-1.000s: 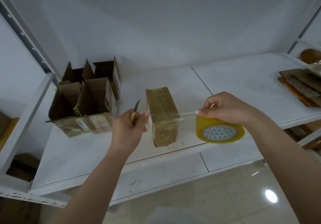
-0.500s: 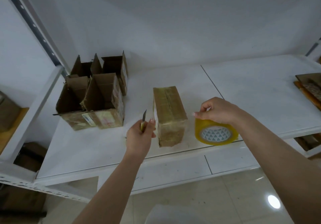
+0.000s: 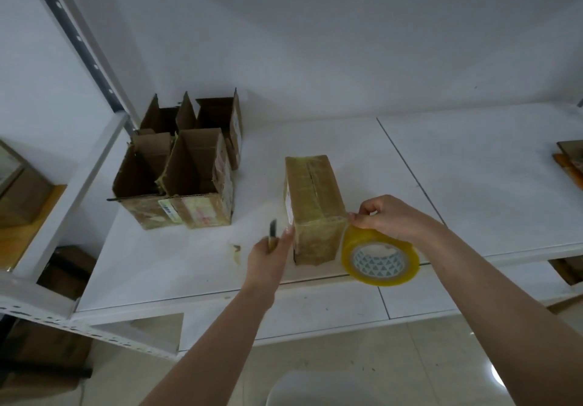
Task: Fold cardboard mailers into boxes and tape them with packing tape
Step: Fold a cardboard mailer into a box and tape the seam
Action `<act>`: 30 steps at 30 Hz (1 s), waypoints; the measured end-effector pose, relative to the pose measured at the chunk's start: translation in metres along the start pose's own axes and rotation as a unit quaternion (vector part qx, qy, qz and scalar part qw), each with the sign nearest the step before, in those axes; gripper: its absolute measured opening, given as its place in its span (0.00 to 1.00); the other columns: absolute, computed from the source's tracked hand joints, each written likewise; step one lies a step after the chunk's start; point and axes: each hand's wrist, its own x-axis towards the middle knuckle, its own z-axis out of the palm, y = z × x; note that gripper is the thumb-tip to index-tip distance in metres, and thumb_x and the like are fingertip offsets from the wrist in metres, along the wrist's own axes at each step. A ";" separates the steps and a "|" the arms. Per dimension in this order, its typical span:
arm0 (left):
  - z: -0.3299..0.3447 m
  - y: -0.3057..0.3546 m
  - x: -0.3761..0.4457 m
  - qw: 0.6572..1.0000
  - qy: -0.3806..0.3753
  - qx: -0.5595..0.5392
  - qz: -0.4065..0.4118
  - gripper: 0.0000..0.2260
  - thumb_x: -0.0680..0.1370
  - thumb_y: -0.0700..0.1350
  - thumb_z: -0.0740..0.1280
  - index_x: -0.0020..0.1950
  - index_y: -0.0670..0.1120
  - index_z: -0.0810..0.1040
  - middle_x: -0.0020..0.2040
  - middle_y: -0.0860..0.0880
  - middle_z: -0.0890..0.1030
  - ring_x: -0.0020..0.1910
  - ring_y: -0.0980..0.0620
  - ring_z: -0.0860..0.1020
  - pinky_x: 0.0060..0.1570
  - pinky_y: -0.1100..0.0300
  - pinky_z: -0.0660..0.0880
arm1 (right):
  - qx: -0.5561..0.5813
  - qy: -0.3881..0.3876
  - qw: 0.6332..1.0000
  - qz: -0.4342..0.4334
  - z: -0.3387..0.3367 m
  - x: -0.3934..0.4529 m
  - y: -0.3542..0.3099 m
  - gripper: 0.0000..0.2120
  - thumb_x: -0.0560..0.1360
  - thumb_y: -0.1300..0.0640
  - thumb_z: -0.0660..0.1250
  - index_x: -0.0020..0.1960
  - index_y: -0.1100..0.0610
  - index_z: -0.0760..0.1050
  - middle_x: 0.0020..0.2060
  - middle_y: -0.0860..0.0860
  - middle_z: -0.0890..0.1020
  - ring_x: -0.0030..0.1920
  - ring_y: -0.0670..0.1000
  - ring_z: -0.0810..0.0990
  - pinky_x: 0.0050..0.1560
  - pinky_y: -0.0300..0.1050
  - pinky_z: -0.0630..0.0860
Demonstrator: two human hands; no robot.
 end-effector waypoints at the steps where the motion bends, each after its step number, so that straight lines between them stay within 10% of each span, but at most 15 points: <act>1: -0.009 0.012 0.003 0.999 0.018 0.007 0.028 0.18 0.76 0.62 0.64 0.41 0.47 0.73 0.35 0.50 0.72 0.33 0.52 0.70 0.41 0.55 0.69 | 0.004 0.000 1.000 0.000 0.003 -0.002 -0.001 0.19 0.71 0.35 0.68 0.38 0.52 0.79 0.34 0.49 0.83 0.36 0.49 0.83 0.36 0.42 0.74; 7: -0.023 0.110 -0.012 0.950 -0.123 0.051 0.282 0.13 0.84 0.49 0.55 0.44 0.46 0.72 0.32 0.54 0.73 0.29 0.57 0.70 0.29 0.63 0.69 | 0.022 0.001 1.000 0.003 0.014 -0.007 -0.008 0.20 0.71 0.35 0.69 0.37 0.52 0.79 0.35 0.51 0.83 0.34 0.47 0.82 0.35 0.41 0.74; 12: 0.015 0.135 -0.015 0.911 -0.310 0.192 0.194 0.19 0.84 0.51 0.55 0.41 0.43 0.75 0.31 0.47 0.79 0.24 0.54 0.75 0.26 0.64 0.72 | 0.028 -0.027 0.999 0.003 0.008 -0.012 -0.010 0.16 0.72 0.41 0.70 0.40 0.53 0.80 0.37 0.50 0.82 0.39 0.48 0.81 0.40 0.41 0.75; 18: 0.023 0.121 0.000 0.919 -0.259 0.227 0.194 0.21 0.83 0.54 0.56 0.38 0.43 0.74 0.26 0.50 0.78 0.20 0.56 0.73 0.23 0.67 0.70 | 0.093 -0.106 0.990 0.011 -0.011 -0.018 0.002 0.08 0.77 0.52 0.68 0.55 0.48 0.81 0.52 0.50 0.82 0.53 0.51 0.80 0.58 0.50 0.77; 23: 0.024 0.116 0.001 0.902 -0.262 0.258 0.227 0.21 0.82 0.57 0.56 0.38 0.44 0.74 0.26 0.51 0.78 0.22 0.57 0.73 0.26 0.66 0.71 | -0.203 -0.025 0.978 0.034 -0.009 -0.010 0.000 0.17 0.73 0.35 0.64 0.59 0.40 0.75 0.54 0.41 0.72 0.56 0.47 0.74 0.58 0.49 0.71; 30: 0.028 0.135 -0.011 0.771 -0.305 0.473 0.298 0.19 0.84 0.53 0.54 0.36 0.48 0.73 0.33 0.52 0.77 0.29 0.58 0.75 0.38 0.62 0.73 | 0.030 -0.066 0.997 -0.014 -0.028 -0.033 0.014 0.10 0.78 0.46 0.65 0.56 0.43 0.82 0.50 0.41 0.83 0.53 0.42 0.80 0.53 0.37 0.75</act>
